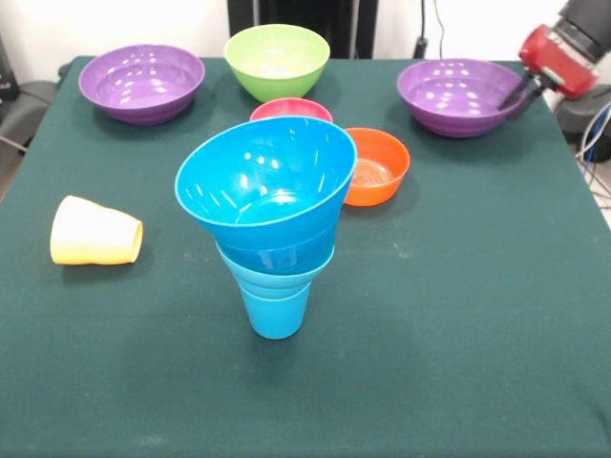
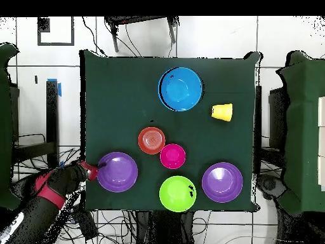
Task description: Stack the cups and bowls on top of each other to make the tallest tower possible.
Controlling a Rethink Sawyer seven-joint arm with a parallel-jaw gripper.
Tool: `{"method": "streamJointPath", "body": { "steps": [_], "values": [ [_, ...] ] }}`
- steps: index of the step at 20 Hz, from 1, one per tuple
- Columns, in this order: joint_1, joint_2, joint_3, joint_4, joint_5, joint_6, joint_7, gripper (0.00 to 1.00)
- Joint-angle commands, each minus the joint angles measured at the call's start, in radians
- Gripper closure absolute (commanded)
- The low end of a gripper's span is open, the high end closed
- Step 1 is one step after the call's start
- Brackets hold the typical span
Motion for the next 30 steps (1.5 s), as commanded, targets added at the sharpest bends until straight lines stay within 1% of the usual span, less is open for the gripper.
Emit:
{"method": "streamJointPath", "body": {
  "steps": [1, 3, 8, 13, 16, 19, 24, 28, 30],
  "values": [
    [-0.081, -0.050, 0.029, -0.215, -0.019, 0.198, 0.100, 1.00],
    [-0.111, -0.082, 0.034, -0.224, -0.035, 0.226, 0.065, 1.00],
    [-0.232, -0.127, 0.046, -0.305, -0.077, 0.328, -0.046, 1.00],
    [-0.347, -0.141, 0.026, -0.441, -0.116, 0.436, -0.120, 1.00],
    [-0.402, -0.150, 0.020, -0.515, -0.142, 0.492, -0.152, 1.00],
    [-0.455, -0.161, 0.031, -0.585, -0.164, 0.548, -0.194, 1.00],
    [-0.557, -0.128, 0.029, -0.770, -0.192, 0.658, -0.250, 1.00],
    [-0.603, -0.122, 0.039, -0.844, -0.214, 0.711, -0.297, 1.00],
    [-0.621, -0.121, 0.043, -0.881, -0.219, 0.753, -0.315, 1.00]
  ]
}}
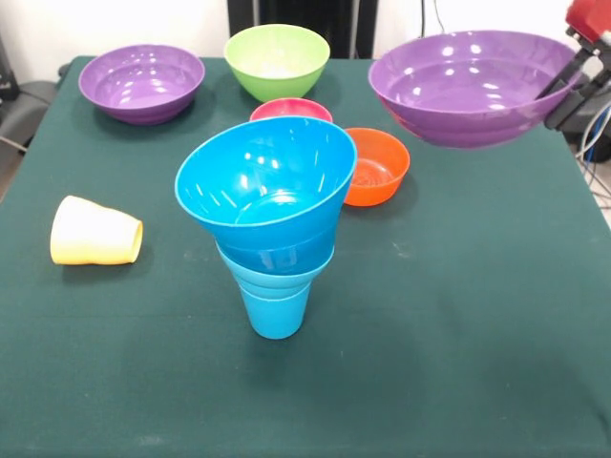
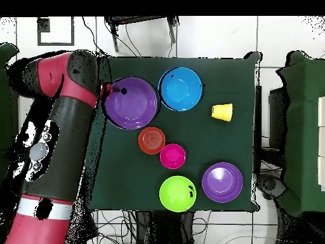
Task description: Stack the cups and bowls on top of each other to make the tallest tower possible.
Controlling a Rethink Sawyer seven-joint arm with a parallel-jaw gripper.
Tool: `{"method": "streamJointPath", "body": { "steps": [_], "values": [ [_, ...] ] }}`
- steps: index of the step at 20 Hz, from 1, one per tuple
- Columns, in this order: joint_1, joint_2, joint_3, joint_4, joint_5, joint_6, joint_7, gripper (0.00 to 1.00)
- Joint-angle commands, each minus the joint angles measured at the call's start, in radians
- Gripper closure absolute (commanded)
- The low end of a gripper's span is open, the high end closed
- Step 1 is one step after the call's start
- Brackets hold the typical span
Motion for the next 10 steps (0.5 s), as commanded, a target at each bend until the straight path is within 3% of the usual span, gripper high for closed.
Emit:
{"method": "streamJointPath", "body": {
  "steps": [1, 10],
  "values": [
    [-0.055, 0.022, 0.074, -0.217, -0.094, 0.203, -0.310, 1.00],
    [-0.069, 0.011, 0.090, -0.249, -0.105, 0.299, -0.353, 1.00]
  ]
}}
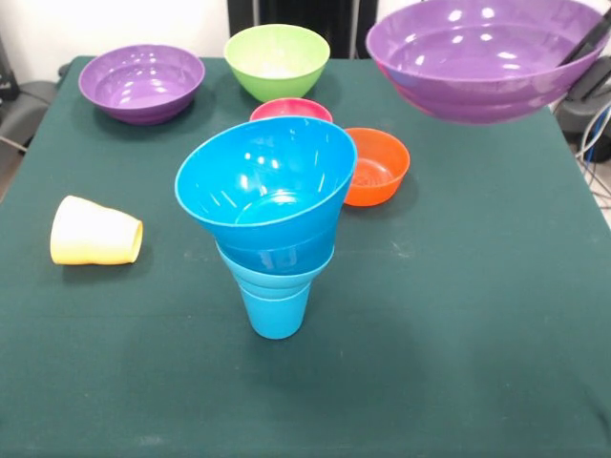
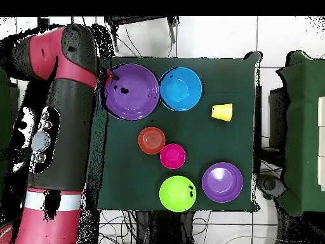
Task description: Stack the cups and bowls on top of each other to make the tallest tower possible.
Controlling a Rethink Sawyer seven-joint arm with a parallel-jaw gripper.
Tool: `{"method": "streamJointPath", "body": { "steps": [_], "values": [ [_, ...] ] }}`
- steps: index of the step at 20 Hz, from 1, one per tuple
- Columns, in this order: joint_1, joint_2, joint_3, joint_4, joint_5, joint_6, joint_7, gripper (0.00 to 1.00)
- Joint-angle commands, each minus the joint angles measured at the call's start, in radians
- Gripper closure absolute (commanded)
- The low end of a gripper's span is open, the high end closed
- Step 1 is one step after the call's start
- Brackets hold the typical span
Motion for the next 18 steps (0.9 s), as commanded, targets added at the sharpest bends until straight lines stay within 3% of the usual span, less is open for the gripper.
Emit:
{"method": "streamJointPath", "body": {
  "steps": [1, 7, 18],
  "values": [
    [-0.007, 0.007, 0.092, -0.074, -0.095, 0.151, -0.339, 1.00],
    [-0.009, -0.023, 0.098, -0.039, -0.117, 0.140, -0.400, 1.00],
    [-0.033, -0.062, 0.135, 0.039, -0.178, 0.023, -0.495, 1.00]
  ]
}}
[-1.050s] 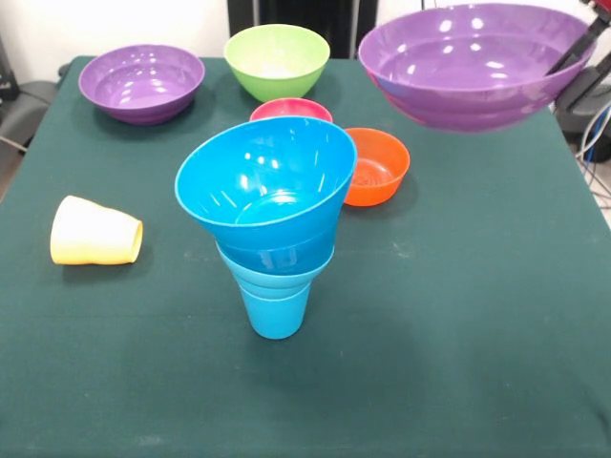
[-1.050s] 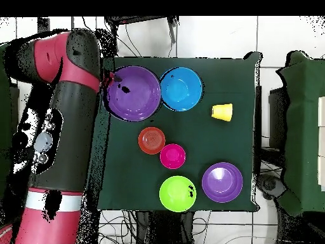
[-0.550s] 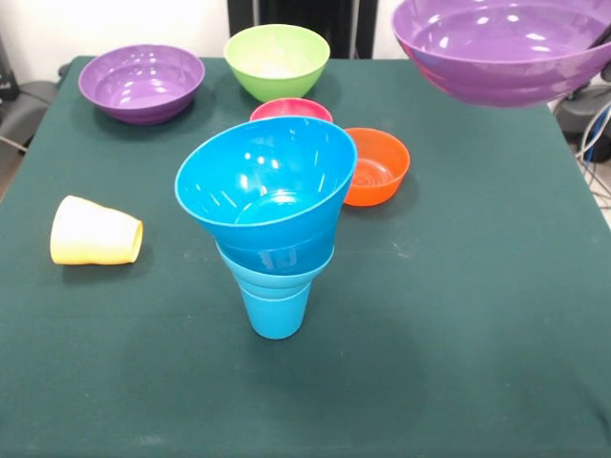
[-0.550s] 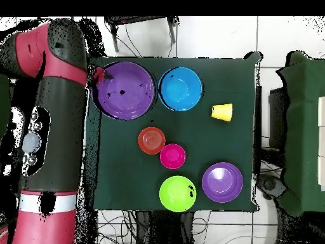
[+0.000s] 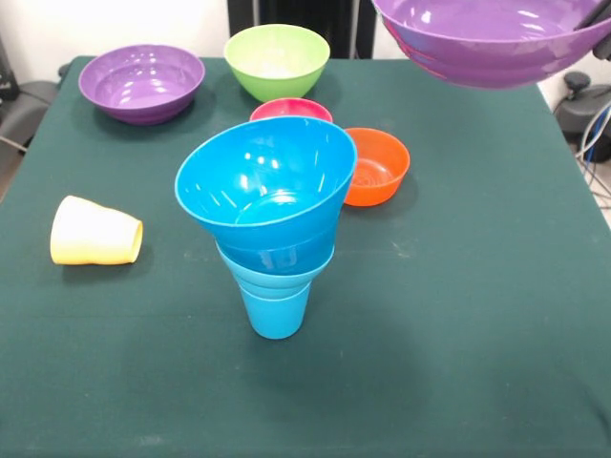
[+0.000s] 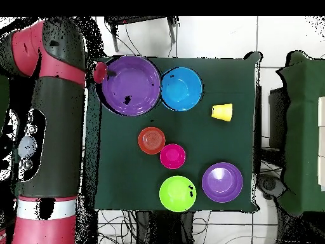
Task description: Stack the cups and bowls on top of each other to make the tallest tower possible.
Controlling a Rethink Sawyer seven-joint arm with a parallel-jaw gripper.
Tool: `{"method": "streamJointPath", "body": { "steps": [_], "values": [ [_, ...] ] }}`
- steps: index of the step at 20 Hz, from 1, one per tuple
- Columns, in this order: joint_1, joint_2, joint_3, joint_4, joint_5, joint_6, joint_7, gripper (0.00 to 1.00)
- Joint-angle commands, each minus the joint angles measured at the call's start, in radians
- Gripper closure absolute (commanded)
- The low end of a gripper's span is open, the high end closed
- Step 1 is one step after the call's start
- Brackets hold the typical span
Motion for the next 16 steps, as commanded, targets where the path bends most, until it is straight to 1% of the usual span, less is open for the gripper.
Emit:
{"method": "streamJointPath", "body": {
  "steps": [1, 16],
  "values": [
    [-0.037, -0.027, 0.124, 0.082, -0.111, -0.034, -0.341, 1.00],
    [-0.093, -0.047, 0.193, 0.103, -0.149, -0.148, -0.439, 1.00]
  ]
}}
